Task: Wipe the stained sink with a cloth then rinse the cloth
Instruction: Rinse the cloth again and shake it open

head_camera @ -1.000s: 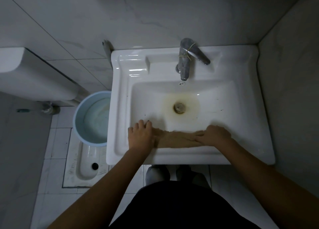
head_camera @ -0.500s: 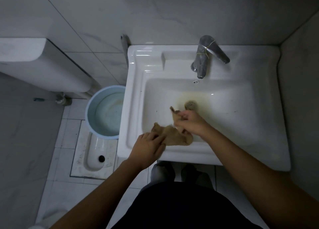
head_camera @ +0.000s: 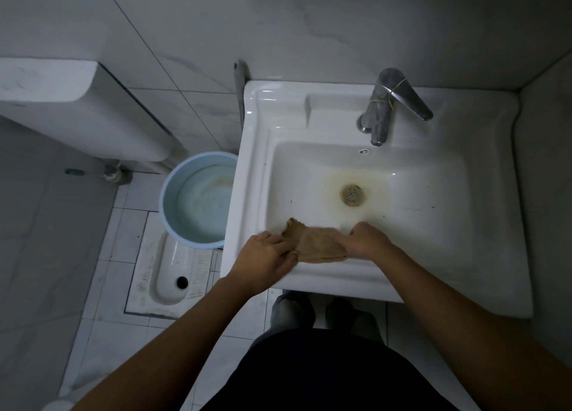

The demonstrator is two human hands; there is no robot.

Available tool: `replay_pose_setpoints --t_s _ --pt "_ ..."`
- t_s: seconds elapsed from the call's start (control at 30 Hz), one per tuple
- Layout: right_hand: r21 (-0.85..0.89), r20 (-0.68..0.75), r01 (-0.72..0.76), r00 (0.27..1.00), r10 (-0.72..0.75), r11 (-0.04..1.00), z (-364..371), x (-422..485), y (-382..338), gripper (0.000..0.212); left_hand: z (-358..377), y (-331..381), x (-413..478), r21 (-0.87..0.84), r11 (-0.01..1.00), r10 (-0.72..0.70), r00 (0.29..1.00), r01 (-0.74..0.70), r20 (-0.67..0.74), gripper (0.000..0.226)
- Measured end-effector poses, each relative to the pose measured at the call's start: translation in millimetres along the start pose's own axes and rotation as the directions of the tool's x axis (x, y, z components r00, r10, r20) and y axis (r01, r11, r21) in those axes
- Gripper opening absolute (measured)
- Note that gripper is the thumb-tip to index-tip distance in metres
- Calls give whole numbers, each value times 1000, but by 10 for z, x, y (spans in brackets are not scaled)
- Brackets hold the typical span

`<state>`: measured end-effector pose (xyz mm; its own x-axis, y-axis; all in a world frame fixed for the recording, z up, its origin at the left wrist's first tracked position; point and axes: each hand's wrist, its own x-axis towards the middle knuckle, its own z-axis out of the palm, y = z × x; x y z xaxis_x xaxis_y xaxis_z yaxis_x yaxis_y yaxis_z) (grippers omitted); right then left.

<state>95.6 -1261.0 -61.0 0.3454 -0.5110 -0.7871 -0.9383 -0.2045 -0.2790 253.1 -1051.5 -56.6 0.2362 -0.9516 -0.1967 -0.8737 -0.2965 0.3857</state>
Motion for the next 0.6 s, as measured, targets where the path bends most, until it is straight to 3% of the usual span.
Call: replay_pose_setpoints --t_s 0.07,0.17,0.27,0.33,0.4,0.47,0.57,0.6 --pt "42 93 13 995 -17 999 64 34 -59 44 -10 -15 8 -37 999 12 1000 -12 11 38" --pt "158 74 117 989 -130 980 141 76 -196 23 -93 21 37 -84 996 -13 999 17 50 37" --pt "297 -42 238 971 -236 925 92 -30 -304 15 -193 89 150 -162 972 -149 979 170 138 33" --pt "413 -126 330 944 -305 849 -16 -182 -362 11 -263 163 268 -356 866 -324 937 350 134 42" --pt "548 -179 367 929 -323 751 -202 -404 -448 16 -364 239 440 -617 619 -487 854 486 184 59" --pt "653 -201 381 921 -335 655 -422 -622 -527 17 -490 310 637 -790 286 -532 775 543 340 64" --pt "756 -225 401 902 -369 517 -717 -847 -566 25 -714 457 868 -803 -266 -318 738 533 595 66" --pt "777 -230 390 907 -354 494 -784 -863 -540 27 -785 525 921 -776 -380 -231 761 503 606 68"
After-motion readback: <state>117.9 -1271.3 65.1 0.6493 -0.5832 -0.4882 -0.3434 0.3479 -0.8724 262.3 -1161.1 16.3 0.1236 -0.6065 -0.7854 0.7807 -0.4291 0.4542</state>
